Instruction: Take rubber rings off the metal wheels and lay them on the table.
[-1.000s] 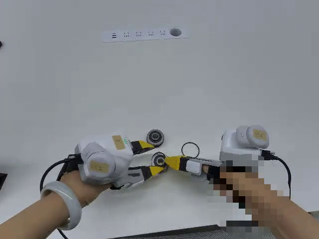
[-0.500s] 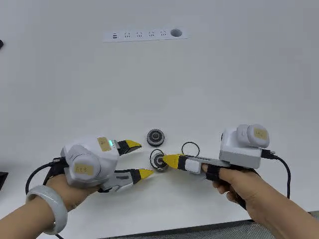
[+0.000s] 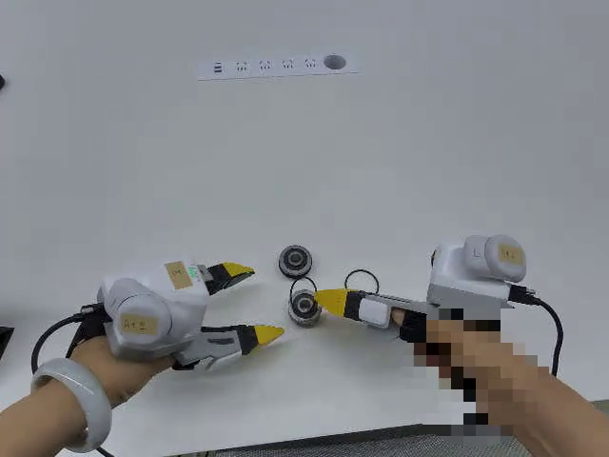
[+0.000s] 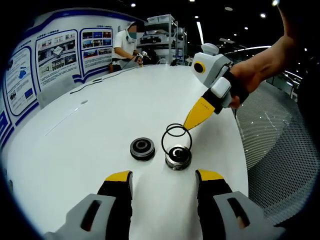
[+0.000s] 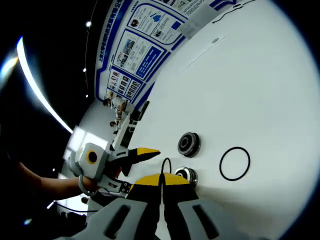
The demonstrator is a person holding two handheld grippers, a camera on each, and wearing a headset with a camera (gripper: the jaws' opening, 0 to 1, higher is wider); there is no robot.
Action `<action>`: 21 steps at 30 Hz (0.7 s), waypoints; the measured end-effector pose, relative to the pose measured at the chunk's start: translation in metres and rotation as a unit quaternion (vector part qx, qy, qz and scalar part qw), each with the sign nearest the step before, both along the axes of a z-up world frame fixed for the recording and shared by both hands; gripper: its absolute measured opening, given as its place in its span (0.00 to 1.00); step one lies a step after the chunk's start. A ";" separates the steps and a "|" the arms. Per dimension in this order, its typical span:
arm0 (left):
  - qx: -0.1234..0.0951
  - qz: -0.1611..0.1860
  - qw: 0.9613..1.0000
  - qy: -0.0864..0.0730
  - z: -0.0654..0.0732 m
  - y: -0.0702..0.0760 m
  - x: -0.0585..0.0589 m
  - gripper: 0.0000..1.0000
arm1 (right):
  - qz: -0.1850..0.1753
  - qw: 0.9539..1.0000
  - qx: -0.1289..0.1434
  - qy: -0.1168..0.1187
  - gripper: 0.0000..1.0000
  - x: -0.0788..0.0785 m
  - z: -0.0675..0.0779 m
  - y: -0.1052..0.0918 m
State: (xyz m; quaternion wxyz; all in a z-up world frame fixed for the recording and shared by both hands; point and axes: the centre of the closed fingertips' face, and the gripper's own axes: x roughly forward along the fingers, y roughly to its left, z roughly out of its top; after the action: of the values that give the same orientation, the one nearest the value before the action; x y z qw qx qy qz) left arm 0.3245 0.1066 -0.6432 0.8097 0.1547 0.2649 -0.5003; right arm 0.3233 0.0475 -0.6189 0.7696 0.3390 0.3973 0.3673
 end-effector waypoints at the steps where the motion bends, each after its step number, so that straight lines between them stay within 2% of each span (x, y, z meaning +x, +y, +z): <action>1: -0.002 0.003 1.000 0.000 0.000 0.002 0.000 0.53 | -0.003 1.000 0.000 -0.001 0.02 0.001 0.001 -0.002; 11: -0.009 0.026 1.000 0.005 0.000 0.011 0.002 0.60 | -0.043 0.999 -0.009 -0.002 0.02 0.010 -0.001 -0.031; 16: -0.020 0.035 0.999 0.006 0.002 0.015 0.003 0.63 | -0.069 0.997 -0.018 0.005 0.02 0.018 -0.008 -0.048; 21: -0.022 0.045 0.999 0.004 0.004 0.017 0.006 0.64 | -0.085 0.996 -0.031 0.013 0.02 0.019 -0.015 -0.057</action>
State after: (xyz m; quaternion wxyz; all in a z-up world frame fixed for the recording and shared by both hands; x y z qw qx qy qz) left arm 0.3301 0.1238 -0.6393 0.8334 0.1222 0.2639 -0.4701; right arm 0.3421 -0.0094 -0.6338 0.8032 0.3524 0.3879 0.2833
